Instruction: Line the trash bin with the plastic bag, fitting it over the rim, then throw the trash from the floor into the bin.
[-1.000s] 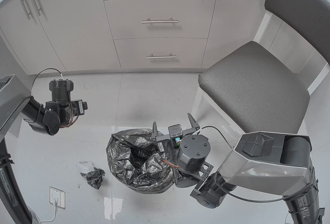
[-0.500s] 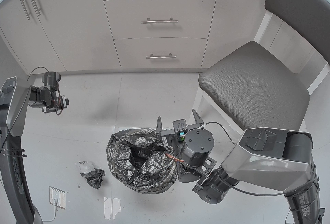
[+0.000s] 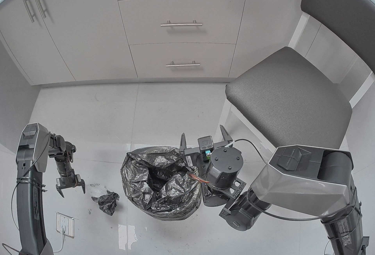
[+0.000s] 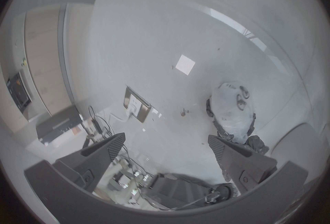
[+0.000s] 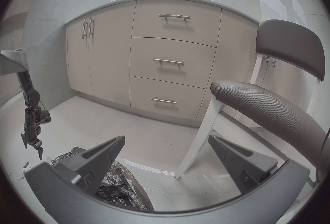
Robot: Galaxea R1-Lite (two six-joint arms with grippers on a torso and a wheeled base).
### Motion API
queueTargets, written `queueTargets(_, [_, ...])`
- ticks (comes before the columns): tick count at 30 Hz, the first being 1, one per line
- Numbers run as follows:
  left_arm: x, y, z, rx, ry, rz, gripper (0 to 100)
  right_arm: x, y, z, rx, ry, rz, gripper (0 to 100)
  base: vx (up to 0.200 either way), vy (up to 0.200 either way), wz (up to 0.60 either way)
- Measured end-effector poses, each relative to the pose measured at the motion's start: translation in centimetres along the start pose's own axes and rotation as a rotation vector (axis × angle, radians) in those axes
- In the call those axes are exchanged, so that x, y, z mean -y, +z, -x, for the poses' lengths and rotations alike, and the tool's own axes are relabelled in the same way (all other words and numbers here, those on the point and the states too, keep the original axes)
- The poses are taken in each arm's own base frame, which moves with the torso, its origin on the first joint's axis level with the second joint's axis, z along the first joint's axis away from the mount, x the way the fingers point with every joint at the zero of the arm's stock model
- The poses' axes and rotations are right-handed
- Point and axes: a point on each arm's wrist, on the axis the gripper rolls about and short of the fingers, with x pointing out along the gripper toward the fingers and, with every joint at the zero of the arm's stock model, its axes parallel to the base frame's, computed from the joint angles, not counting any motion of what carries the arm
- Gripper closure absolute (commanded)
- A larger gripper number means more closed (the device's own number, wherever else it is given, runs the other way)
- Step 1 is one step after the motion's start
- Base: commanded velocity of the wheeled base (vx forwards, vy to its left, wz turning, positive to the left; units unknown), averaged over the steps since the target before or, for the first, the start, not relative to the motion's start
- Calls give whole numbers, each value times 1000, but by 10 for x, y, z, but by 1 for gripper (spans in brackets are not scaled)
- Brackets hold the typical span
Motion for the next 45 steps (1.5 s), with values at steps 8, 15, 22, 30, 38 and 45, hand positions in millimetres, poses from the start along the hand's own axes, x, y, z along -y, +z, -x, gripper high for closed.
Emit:
queueTargets(8, [1,11,0,-61,-276,379,0,-1,-4,-1,-6,0,6,0,0,0,0])
queueTargets(15, [8,22,24,-51,-463,503,0,-2,-6,0,-8,3,8,0,0,0,0])
queueTargets(22, [13,19,10,-69,-445,498,0,-2,-7,-1,-9,1,9,0,0,0,0])
queueTargets(30, [20,20,-18,-53,-454,492,0,-2,-9,-1,-12,2,12,0,0,0,0])
queueTargets(38, [31,14,-50,-54,-449,445,0,-1,-12,-2,-16,-1,17,0,0,0,0])
queueTargets(45, [34,10,-64,-71,-436,413,0,-3,-14,-4,-17,-2,17,0,0,0,0])
